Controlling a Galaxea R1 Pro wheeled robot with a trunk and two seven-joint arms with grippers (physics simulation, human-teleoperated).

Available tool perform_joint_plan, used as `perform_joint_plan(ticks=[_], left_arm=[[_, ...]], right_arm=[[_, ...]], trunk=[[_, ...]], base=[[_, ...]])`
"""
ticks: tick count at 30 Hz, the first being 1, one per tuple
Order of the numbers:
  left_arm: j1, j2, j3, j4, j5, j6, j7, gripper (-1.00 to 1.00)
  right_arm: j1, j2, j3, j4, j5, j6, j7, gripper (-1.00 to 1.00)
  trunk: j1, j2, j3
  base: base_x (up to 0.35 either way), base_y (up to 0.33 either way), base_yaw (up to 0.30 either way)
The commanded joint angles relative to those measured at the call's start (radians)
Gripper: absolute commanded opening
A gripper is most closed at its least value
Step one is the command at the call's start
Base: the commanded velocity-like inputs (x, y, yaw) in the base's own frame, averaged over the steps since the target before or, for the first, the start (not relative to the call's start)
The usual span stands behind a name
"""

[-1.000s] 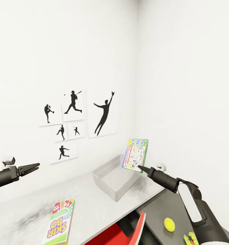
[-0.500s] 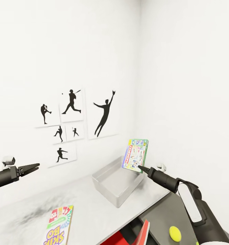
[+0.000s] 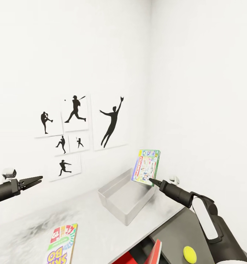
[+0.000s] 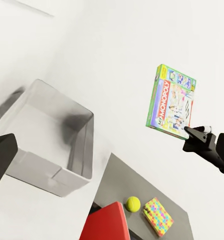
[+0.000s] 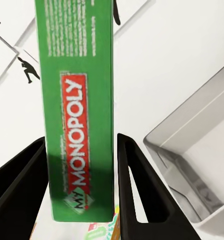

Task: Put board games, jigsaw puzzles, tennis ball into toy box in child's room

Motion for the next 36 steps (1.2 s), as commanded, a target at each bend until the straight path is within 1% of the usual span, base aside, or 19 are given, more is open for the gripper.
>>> perform_joint_plan(ticks=[1,22,26,27,28,29,30,31,33,34,36], left_arm=[[-0.001,0.000,0.001,0.000,-0.007,0.010,-0.007,1.00],[-0.001,-0.002,0.000,0.000,-0.007,0.010,-0.007,1.00],[-0.001,-0.003,-0.001,0.000,-0.007,0.010,-0.007,1.00],[-0.001,-0.007,-0.002,0.000,-0.007,0.010,-0.007,1.00],[-0.001,-0.008,-0.002,0.000,-0.007,0.010,-0.007,1.00],[-0.001,-0.010,-0.002,0.000,-0.008,0.010,-0.007,1.00],[-0.001,-0.013,-0.002,0.000,-0.008,0.010,-0.007,1.00],[-0.001,-0.015,-0.002,0.000,-0.008,0.010,-0.007,1.00],[-0.001,-0.018,-0.003,0.000,-0.008,0.010,-0.007,1.00],[-0.001,-0.022,-0.004,0.000,-0.008,0.010,-0.007,1.00],[-0.001,-0.029,-0.004,0.000,-0.009,0.010,-0.007,1.00]], right_arm=[[0.000,0.000,-0.002,0.000,-0.001,0.006,0.003,-1.00],[0.000,0.007,-0.004,0.009,-0.005,0.008,-0.005,-1.00],[0.000,0.016,-0.002,0.000,-0.005,0.008,-0.010,-1.00],[0.000,0.028,-0.002,0.001,-0.007,0.012,-0.022,-1.00],[-0.002,0.034,-0.001,0.003,-0.008,0.015,-0.029,-1.00],[-0.008,0.049,0.003,0.011,-0.009,0.025,-0.050,-1.00],[-0.030,0.079,0.009,0.033,-0.010,0.054,-0.099,-1.00],[-0.061,0.104,0.012,0.051,-0.012,0.080,-0.139,-1.00],[-0.144,0.150,0.015,0.109,-0.014,0.126,-0.227,-1.00],[-0.185,0.168,0.015,0.154,-0.015,0.140,-0.265,-1.00],[-0.266,0.187,0.012,0.253,-0.019,0.154,-0.313,-1.00]], trunk=[[0.000,-0.001,0.000],[0.000,-0.001,-0.001],[0.000,-0.001,-0.001],[0.000,-0.001,-0.001],[0.000,-0.001,-0.001],[0.000,-0.001,-0.001],[0.000,-0.001,-0.001],[0.000,-0.001,-0.001],[0.000,-0.001,-0.001],[0.000,-0.001,-0.001],[0.000,-0.001,-0.001]], base=[[0.000,0.000,0.000],[0.000,0.000,0.000],[0.000,0.000,0.000],[0.000,0.000,0.000],[0.000,0.000,0.000],[0.000,0.000,0.000],[0.000,0.000,0.000],[0.000,0.000,0.000],[0.000,0.000,0.000],[0.000,0.000,0.000],[0.000,0.000,0.000]])
